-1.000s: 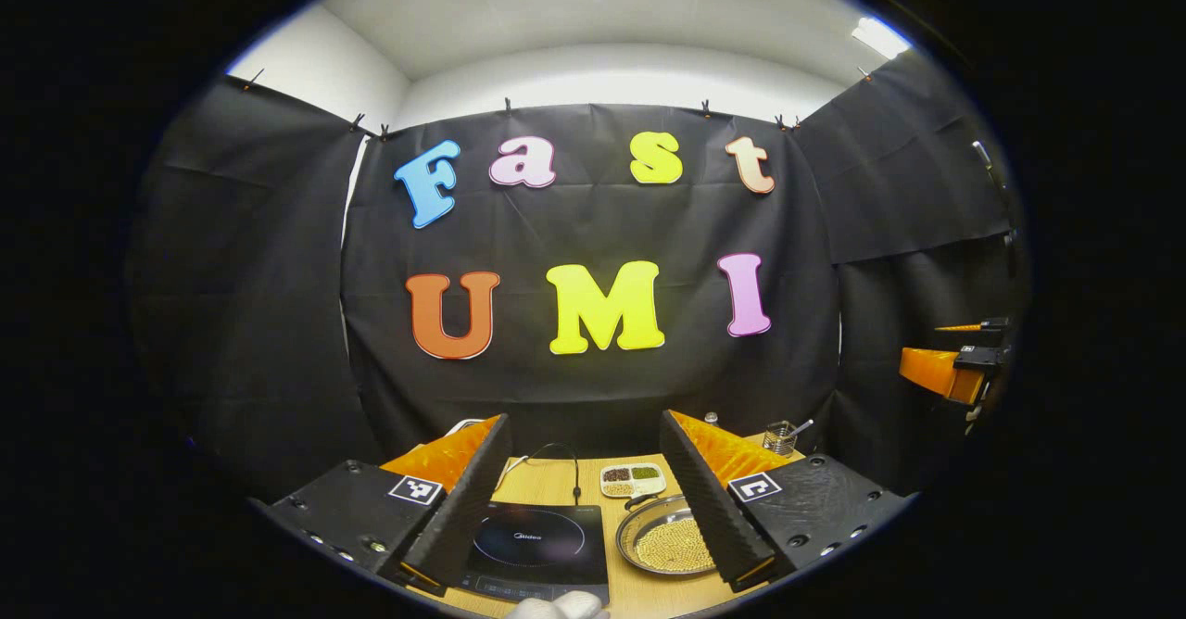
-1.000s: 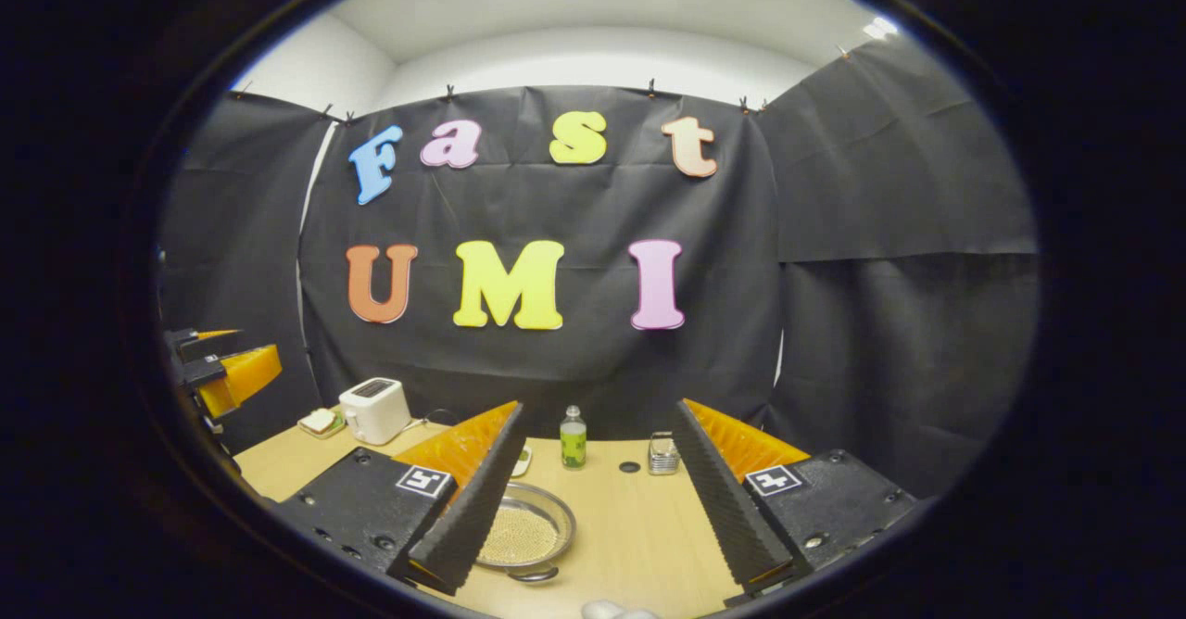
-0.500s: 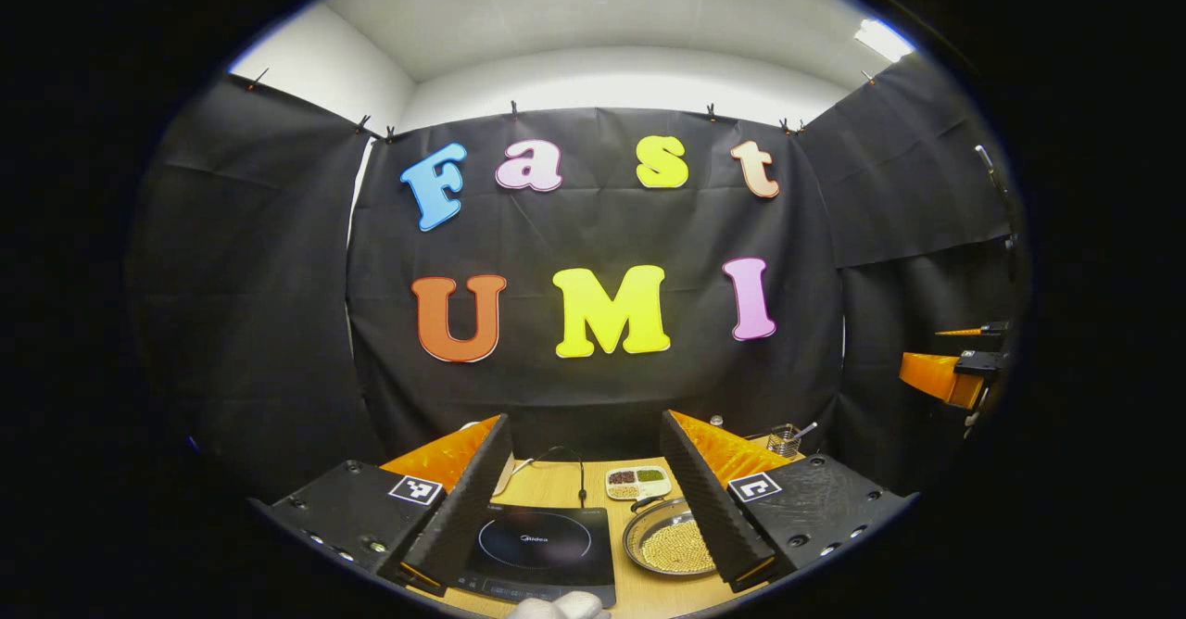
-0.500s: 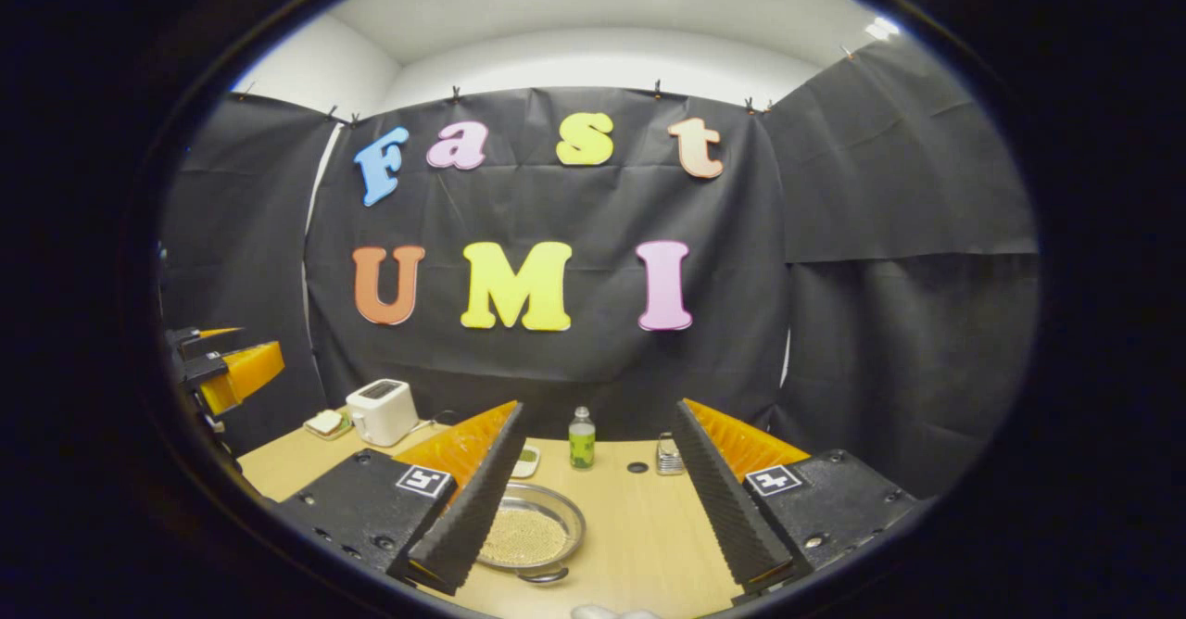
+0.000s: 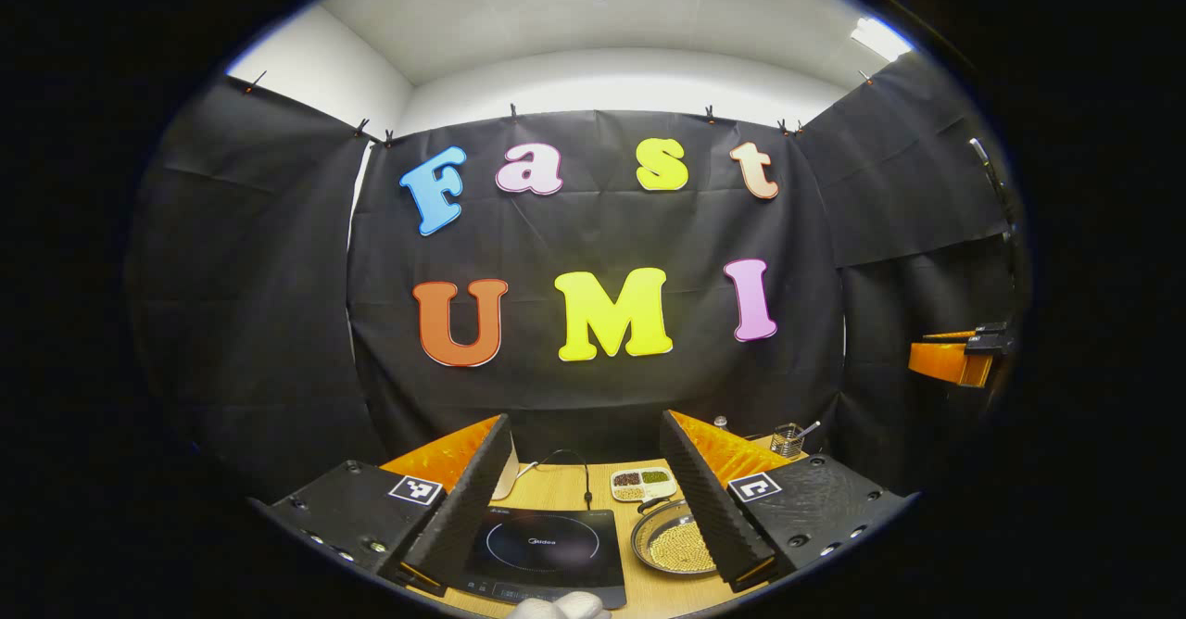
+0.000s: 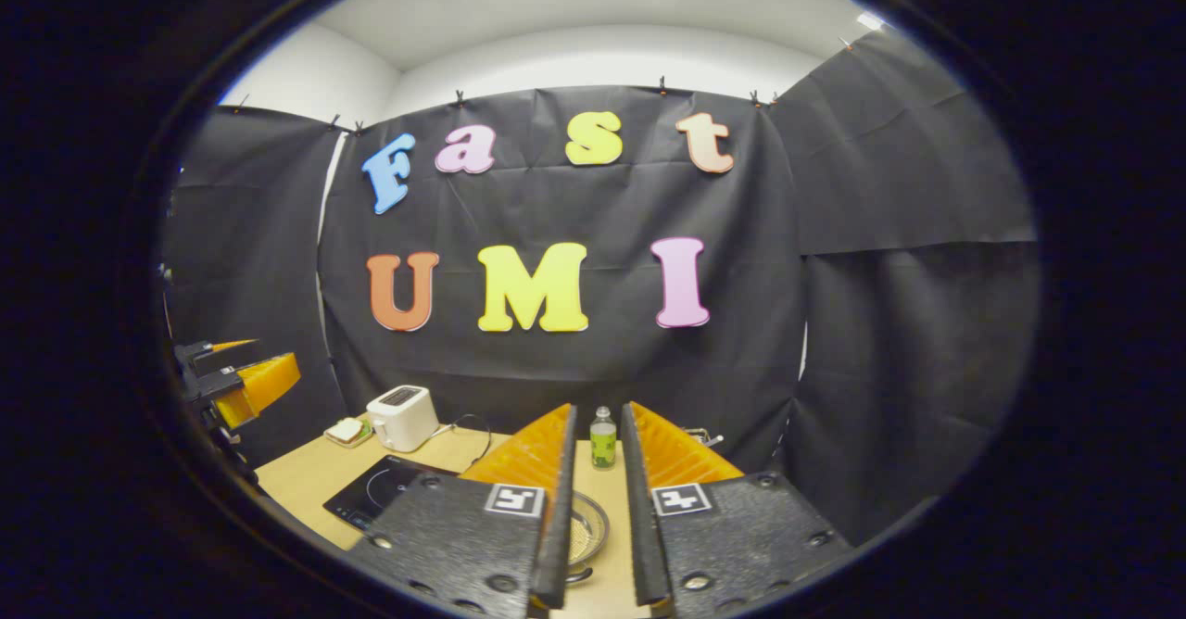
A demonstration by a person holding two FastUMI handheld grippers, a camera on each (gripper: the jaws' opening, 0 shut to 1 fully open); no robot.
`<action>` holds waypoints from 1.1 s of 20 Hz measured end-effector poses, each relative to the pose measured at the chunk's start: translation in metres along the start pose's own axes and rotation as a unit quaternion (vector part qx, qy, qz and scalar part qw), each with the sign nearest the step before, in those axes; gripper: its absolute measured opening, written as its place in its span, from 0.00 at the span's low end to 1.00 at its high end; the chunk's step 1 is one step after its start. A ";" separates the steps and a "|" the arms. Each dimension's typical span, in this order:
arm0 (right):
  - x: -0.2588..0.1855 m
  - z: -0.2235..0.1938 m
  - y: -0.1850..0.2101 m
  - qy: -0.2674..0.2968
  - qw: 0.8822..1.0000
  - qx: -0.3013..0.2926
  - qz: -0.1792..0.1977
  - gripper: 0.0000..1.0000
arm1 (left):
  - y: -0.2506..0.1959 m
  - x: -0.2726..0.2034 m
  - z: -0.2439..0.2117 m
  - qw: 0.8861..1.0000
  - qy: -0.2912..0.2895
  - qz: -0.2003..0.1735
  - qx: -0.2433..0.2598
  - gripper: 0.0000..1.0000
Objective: First push the handle of the pot to place it horizontally, then grasp the pot with both hands and set it on the induction cooktop.
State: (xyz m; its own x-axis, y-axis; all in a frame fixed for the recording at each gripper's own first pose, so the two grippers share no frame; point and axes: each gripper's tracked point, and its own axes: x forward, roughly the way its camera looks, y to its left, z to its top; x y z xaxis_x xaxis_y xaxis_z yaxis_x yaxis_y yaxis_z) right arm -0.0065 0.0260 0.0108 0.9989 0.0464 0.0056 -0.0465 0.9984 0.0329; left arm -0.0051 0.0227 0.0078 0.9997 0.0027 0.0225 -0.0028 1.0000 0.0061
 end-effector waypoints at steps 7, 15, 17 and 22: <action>0.001 -0.038 0.017 0.046 0.998 -0.010 0.035 0.04 | 0.000 -0.001 -0.007 1.000 0.004 -0.003 0.001 0.96; 0.010 -0.148 0.026 0.150 0.986 -0.027 0.067 0.01 | 0.001 -0.003 -0.010 1.000 0.006 0.005 0.001 1.00; 0.013 -0.184 0.029 0.181 0.980 -0.036 0.076 0.04 | 0.002 -0.003 -0.009 1.000 0.005 0.008 0.003 0.96; 0.014 -0.278 0.043 0.269 0.956 -0.047 0.105 0.04 | 0.003 -0.005 -0.009 1.000 0.007 0.017 0.015 0.96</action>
State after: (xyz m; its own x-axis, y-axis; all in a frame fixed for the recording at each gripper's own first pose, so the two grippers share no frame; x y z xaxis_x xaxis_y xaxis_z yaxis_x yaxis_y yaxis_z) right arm 0.0068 0.0785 -0.2659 0.8266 0.2319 -0.5129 -0.2719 0.9623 -0.0031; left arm -0.0099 0.0254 -0.0009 0.9993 0.0372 0.0087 -0.0375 0.9987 0.0346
